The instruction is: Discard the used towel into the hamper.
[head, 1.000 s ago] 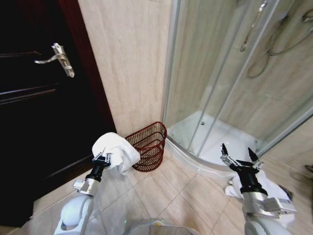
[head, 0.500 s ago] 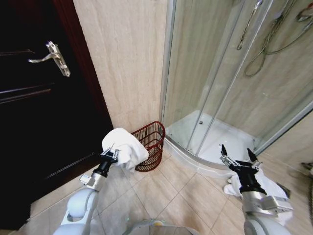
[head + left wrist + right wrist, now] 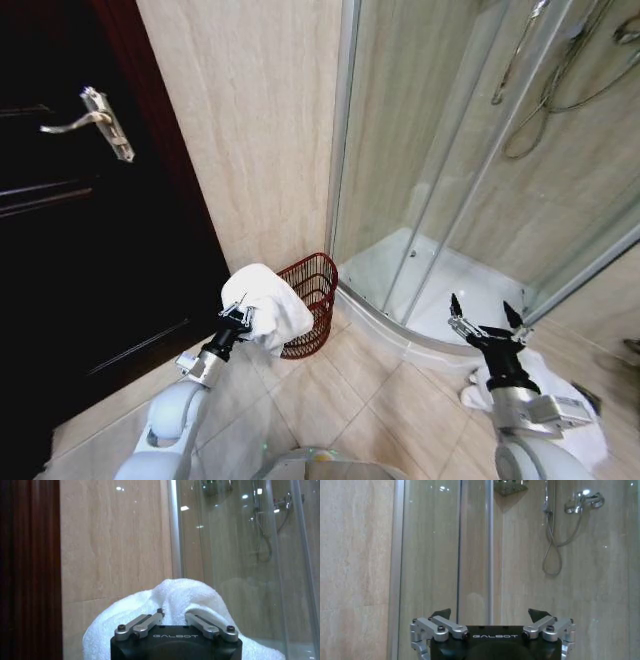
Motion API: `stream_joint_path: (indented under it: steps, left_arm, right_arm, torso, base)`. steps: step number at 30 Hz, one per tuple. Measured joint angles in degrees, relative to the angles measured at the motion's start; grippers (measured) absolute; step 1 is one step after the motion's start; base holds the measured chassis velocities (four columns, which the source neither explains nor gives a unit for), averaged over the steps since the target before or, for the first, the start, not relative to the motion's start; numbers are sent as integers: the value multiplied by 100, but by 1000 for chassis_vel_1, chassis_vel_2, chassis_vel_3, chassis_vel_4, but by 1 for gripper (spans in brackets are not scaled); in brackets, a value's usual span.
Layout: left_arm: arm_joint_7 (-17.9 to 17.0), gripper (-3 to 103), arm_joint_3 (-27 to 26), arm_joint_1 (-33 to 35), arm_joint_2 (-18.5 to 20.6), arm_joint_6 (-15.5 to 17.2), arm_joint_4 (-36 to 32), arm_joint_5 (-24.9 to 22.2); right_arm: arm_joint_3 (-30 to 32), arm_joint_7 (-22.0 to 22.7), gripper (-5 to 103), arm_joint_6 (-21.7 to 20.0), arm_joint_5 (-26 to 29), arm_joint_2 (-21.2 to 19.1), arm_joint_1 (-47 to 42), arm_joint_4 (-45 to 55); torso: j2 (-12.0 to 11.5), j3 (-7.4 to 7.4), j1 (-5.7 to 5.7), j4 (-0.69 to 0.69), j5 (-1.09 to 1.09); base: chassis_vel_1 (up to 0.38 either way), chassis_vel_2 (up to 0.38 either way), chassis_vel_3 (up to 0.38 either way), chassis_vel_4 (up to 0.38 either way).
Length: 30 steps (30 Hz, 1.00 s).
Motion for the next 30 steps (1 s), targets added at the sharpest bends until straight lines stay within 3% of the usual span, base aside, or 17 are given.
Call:
stream_joint_path:
  steps: [9,14,17,23,30]
  left_arm:
    - [-140,5,677,-507,141,366,14,90]
    - [-839,5,1741,-1495,491,740,335,31]
    - [-1102,5,2106,-2045,625,832,559,-132]
    - [-1572,5,2963,-3490,907,753,1438,-635]
    - [-1592,5,3289,-4617,928,625,2369,-364]
  right_arm:
    - [-15,173,100,8,-181,3,44,12]
    - [8,171,100,-163,-56,37,87,127]
    - [23,169,100,-192,-49,50,129,145]
    - [64,169,100,-241,-39,104,229,179]
    - [92,183,100,-242,-31,118,290,160]
  torso:
    - [7,4,3,-1,1]
    - [12,6,2,-2,0]
    - [13,8,2,-2,0]
    - [15,10,5,-2,0]
    - [17,11,6,-2,0]
  base:
    - [-53,57,53,-51]
    - [0,0,0,0]
    - [0,0,0,0]
    - [0,0,0,0]
    - [0,0,0,0]
